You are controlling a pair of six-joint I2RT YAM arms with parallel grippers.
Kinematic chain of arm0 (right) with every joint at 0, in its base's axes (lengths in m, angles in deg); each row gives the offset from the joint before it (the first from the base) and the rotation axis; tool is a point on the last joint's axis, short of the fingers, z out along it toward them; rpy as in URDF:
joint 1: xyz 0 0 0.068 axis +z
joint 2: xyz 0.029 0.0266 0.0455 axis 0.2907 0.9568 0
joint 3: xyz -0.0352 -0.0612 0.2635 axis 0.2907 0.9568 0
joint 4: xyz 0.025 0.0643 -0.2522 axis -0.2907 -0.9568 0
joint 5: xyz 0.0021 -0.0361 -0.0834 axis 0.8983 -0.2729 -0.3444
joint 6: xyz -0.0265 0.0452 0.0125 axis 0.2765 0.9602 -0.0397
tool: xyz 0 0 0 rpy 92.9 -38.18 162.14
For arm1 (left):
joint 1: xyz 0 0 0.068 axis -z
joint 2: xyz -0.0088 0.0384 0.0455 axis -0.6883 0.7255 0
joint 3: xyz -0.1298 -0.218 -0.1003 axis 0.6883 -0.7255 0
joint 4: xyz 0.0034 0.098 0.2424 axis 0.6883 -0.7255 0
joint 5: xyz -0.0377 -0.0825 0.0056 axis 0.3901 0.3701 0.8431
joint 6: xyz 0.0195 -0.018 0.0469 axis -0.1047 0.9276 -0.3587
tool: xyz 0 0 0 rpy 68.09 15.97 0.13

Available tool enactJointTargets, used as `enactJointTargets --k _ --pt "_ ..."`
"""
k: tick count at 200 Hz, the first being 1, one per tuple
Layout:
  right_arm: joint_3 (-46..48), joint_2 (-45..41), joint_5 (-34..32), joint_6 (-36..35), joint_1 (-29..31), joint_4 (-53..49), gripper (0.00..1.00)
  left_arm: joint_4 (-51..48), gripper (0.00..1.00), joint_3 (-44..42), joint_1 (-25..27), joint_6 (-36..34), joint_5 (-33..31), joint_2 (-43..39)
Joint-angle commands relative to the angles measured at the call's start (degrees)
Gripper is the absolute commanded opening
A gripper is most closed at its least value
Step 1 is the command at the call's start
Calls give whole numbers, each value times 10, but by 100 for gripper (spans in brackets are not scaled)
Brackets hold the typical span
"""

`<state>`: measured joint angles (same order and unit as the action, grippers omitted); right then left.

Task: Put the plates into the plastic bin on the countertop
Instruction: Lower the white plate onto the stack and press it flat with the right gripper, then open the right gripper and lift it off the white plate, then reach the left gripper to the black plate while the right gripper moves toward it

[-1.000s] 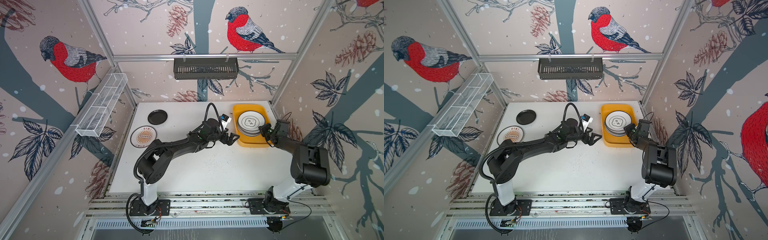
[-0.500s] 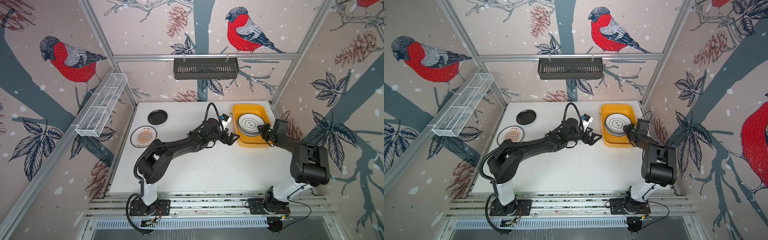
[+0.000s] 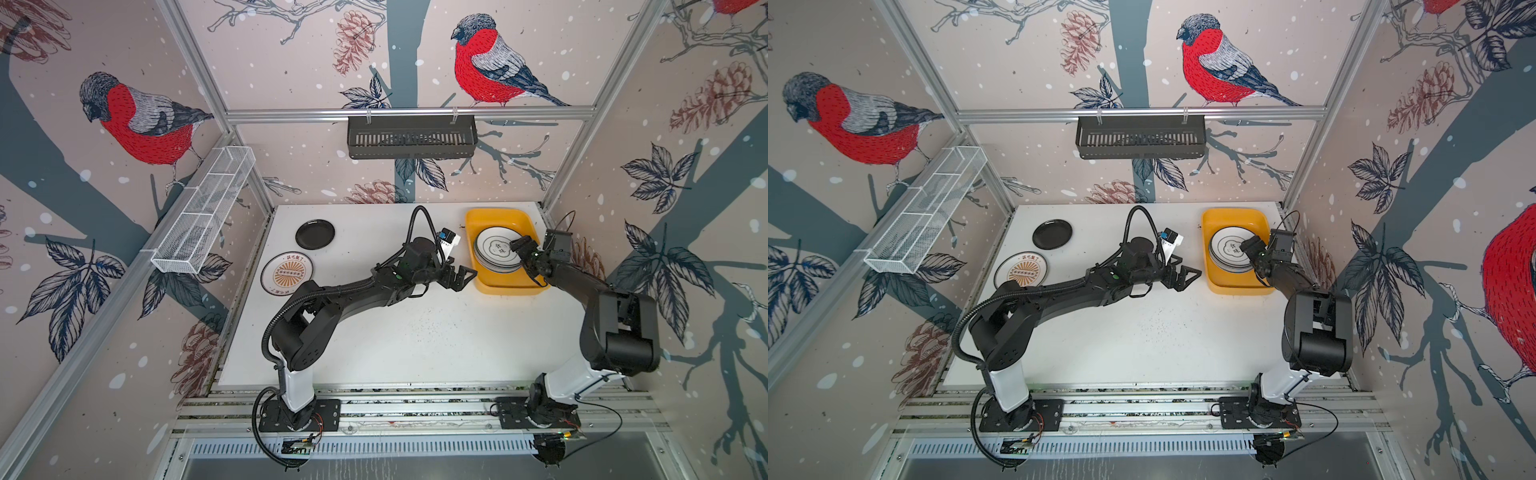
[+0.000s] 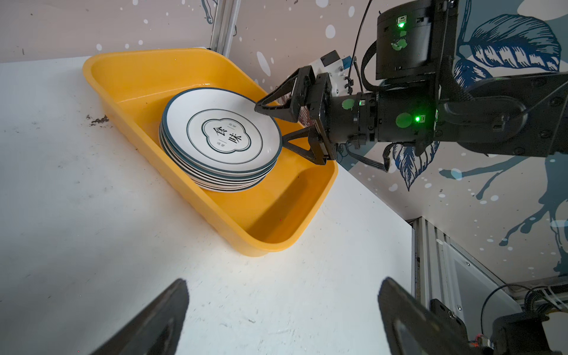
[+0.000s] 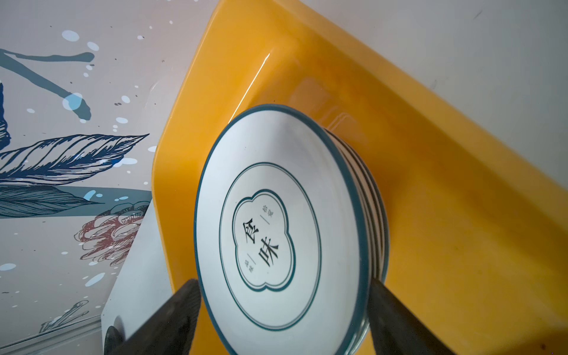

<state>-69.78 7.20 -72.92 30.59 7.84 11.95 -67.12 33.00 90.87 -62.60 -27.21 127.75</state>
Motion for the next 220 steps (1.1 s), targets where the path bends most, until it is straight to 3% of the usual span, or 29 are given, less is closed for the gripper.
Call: enactJointTargets --k 1,78,155,179,220 --pt "-8 -1 -16 -17 4 -19 88 11 96 -8 -5 -1 -7 -14" --pt "-10 -47 -24 -35 19 -36 99 22 96 -63 -33 8 -38 -69" --pt "2 -159 -32 -86 110 0 100 -5 96 -133 -98 1 -121 -157" --pt "15 -177 -1 -95 152 44 100 -44 96 -133 -137 -10 -159 -169" --pt "19 -168 42 -105 241 105 100 -84 96 -123 -243 -2 -159 -162"
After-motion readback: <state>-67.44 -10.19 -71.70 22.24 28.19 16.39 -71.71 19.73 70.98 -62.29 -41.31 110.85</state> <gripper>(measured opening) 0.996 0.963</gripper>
